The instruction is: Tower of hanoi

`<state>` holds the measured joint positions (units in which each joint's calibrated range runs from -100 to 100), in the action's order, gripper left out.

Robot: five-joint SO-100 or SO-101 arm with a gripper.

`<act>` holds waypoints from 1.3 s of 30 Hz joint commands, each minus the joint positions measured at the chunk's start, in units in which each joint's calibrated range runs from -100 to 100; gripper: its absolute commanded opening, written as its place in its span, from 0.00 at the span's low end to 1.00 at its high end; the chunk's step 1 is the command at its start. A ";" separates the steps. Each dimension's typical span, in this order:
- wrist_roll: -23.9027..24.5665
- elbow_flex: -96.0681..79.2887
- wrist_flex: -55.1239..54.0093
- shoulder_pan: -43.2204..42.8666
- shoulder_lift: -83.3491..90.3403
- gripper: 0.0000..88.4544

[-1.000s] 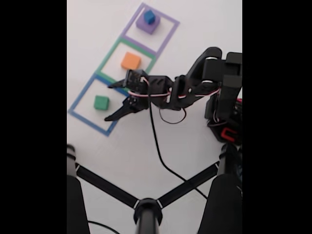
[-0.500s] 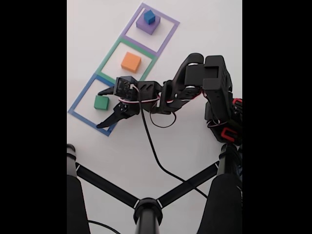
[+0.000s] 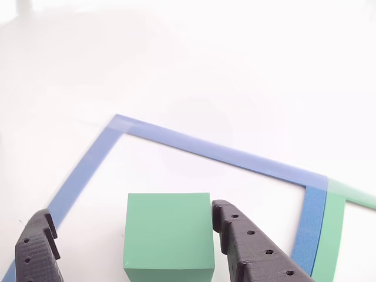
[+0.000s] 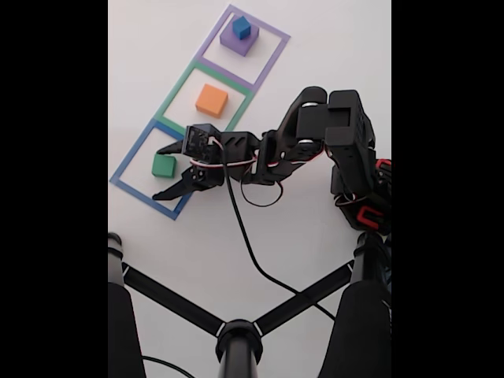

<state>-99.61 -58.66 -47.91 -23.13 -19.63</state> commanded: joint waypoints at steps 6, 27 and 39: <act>-0.39 0.82 -1.01 1.21 0.72 0.27; -0.39 0.28 0.52 1.82 2.48 0.06; -0.39 1.37 29.34 2.43 26.28 0.06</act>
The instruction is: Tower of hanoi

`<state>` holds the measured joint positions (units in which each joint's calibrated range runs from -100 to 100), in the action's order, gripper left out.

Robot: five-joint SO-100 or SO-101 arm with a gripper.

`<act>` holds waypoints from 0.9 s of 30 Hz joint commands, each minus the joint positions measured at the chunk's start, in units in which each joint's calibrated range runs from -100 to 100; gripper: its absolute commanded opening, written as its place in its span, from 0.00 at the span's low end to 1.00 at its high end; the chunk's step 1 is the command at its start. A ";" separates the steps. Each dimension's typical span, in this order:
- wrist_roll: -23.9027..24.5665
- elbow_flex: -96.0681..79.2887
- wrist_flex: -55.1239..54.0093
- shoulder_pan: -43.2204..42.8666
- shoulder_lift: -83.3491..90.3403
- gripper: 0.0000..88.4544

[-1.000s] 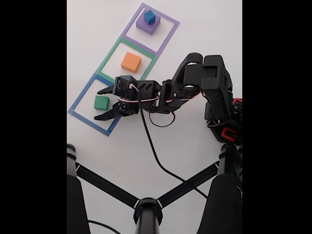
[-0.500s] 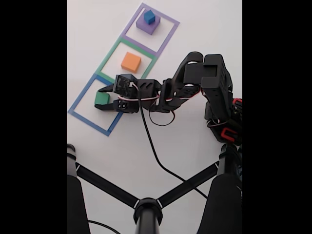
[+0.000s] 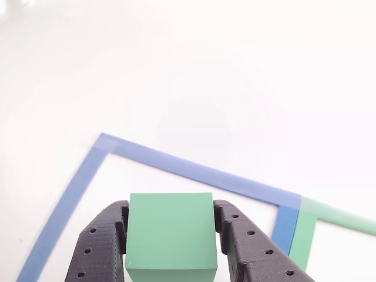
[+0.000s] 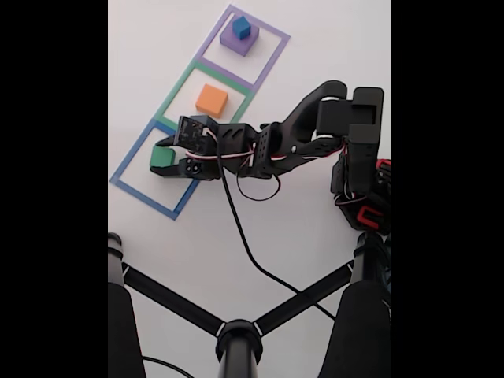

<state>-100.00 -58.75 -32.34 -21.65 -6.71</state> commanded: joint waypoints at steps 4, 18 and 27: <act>0.00 5.73 35.62 1.94 27.30 0.06; 0.00 55.16 102.88 8.58 39.08 0.05; 0.00 80.60 123.93 10.64 37.64 0.04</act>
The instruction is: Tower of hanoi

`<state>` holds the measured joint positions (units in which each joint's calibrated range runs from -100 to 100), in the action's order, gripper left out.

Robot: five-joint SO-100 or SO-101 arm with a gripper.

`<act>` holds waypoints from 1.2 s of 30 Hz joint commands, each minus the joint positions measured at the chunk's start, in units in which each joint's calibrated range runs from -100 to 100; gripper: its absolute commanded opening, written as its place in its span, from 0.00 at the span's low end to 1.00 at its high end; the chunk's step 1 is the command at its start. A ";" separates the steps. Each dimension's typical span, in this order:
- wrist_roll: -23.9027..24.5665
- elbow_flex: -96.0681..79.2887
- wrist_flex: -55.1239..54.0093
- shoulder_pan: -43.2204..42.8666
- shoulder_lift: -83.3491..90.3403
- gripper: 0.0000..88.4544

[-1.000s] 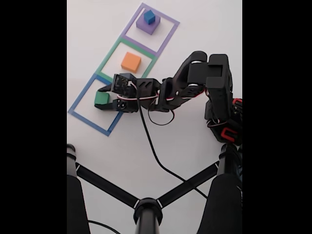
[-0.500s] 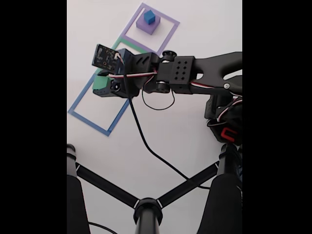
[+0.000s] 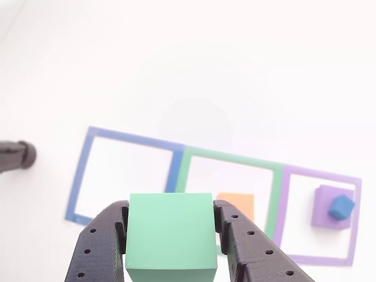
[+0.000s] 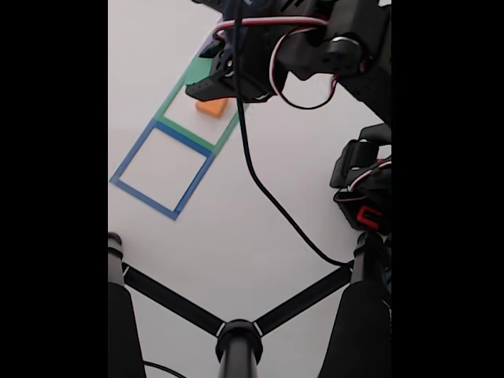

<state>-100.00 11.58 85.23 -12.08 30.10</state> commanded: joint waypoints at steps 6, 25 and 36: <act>0.00 10.64 12.42 3.95 3.08 0.04; 0.00 -52.97 -36.14 15.24 17.74 0.05; 0.00 -81.86 -78.80 14.10 13.81 0.05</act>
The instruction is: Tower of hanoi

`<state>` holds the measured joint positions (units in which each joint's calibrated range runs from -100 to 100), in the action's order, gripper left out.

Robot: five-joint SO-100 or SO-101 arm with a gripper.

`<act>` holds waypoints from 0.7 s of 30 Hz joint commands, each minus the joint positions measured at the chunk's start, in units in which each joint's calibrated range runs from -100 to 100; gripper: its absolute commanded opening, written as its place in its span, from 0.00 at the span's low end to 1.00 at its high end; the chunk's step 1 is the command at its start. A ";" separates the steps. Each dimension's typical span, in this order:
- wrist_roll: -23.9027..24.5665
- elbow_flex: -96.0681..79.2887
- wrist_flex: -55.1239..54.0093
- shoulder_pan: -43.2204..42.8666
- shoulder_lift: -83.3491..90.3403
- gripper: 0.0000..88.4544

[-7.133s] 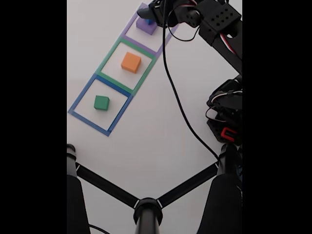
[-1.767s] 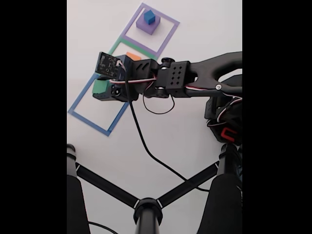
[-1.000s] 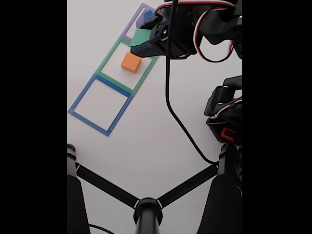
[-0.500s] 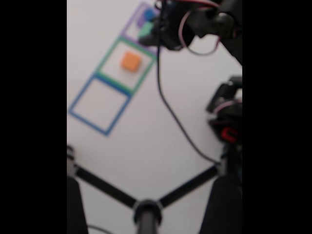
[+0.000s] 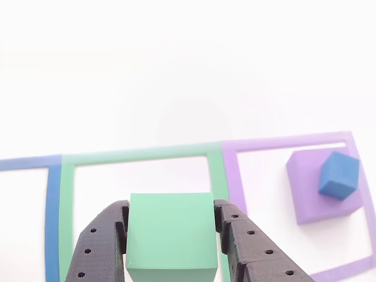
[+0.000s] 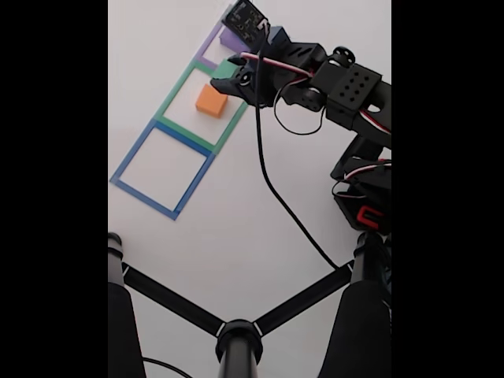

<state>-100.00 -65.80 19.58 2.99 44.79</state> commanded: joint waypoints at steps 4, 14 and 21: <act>0.00 -10.40 -24.88 -2.04 -4.32 0.05; 0.00 -14.30 -45.04 -3.94 -17.70 0.05; 0.00 -13.58 -56.86 -3.33 -28.84 0.05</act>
<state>-100.00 -80.50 -30.90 -0.61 19.38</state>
